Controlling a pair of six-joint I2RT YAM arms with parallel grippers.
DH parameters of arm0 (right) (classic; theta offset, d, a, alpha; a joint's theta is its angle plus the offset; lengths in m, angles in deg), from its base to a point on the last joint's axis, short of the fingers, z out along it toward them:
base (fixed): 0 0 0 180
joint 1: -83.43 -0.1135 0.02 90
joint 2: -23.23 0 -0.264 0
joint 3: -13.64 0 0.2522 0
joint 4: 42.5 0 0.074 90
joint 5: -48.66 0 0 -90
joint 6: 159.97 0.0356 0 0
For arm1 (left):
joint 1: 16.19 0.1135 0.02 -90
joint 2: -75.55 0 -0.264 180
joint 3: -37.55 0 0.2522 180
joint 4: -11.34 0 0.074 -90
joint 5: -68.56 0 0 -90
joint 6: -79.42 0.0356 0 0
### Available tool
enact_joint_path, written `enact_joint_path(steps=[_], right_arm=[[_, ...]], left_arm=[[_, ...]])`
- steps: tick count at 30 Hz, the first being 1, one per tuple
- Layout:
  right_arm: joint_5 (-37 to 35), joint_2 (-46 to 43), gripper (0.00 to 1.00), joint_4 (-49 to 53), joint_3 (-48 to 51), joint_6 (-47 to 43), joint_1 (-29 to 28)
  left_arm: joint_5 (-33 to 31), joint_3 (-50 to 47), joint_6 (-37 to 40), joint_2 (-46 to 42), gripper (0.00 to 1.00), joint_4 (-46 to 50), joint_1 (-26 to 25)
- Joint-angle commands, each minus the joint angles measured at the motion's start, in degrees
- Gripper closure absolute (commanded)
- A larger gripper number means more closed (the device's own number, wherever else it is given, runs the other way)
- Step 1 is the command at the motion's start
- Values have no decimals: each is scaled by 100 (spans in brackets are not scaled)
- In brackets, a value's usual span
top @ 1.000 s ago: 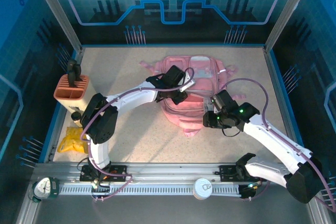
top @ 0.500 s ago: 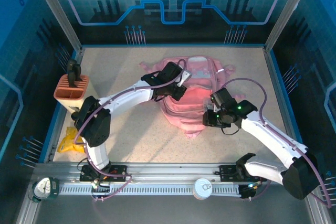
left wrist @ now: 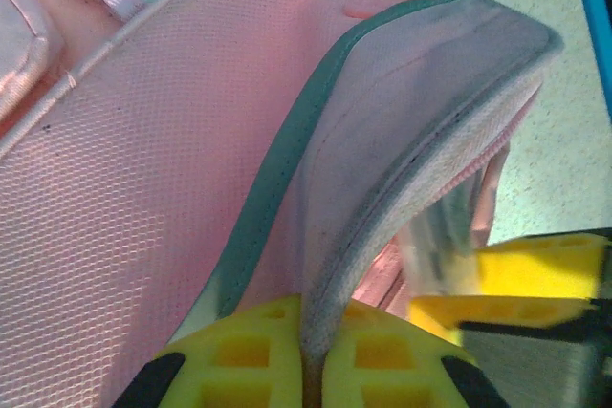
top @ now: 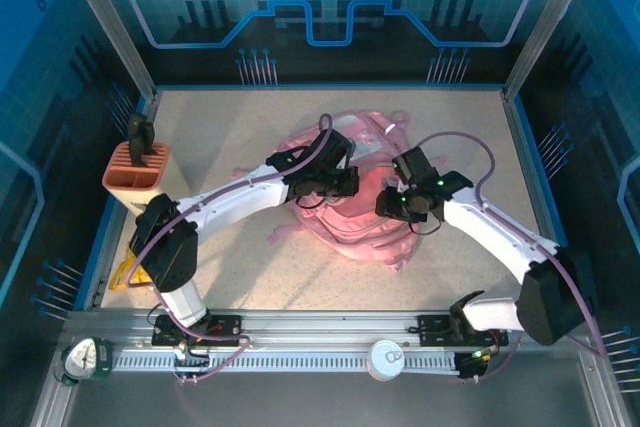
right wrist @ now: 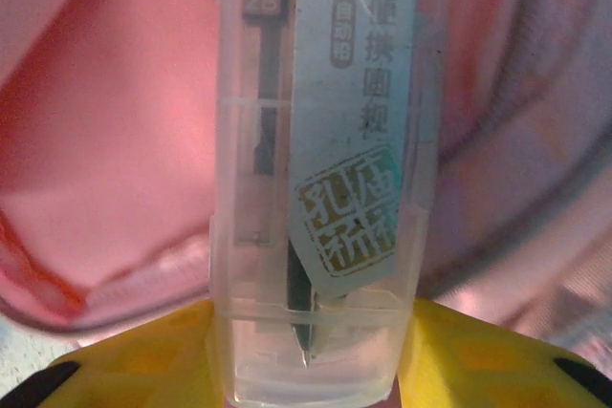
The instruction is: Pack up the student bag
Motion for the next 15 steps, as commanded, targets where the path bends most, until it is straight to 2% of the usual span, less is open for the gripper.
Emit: enact_joint_path(steps=[1, 3, 7, 9, 11, 15], right_arm=[[249, 218, 48, -556, -243, 243, 54], [418, 272, 45, -807, -236, 301, 40], [690, 136, 29, -1094, -75, 302, 36], [814, -79, 26, -1209, 148, 363, 86], [1074, -273, 28, -1345, 393, 444, 196], [1062, -544, 42, -1280, 797, 521, 341]], left_arm=[[215, 63, -737, -151, 100, -463, -69], [129, 47, -726, -189, 100, -444, -67], [-47, -83, -713, -354, 100, -414, -61], [-131, -122, -756, -404, 100, -367, -57], [-128, -178, -768, -440, 100, -393, -53], [8, -132, -795, -406, 100, -397, -60]])
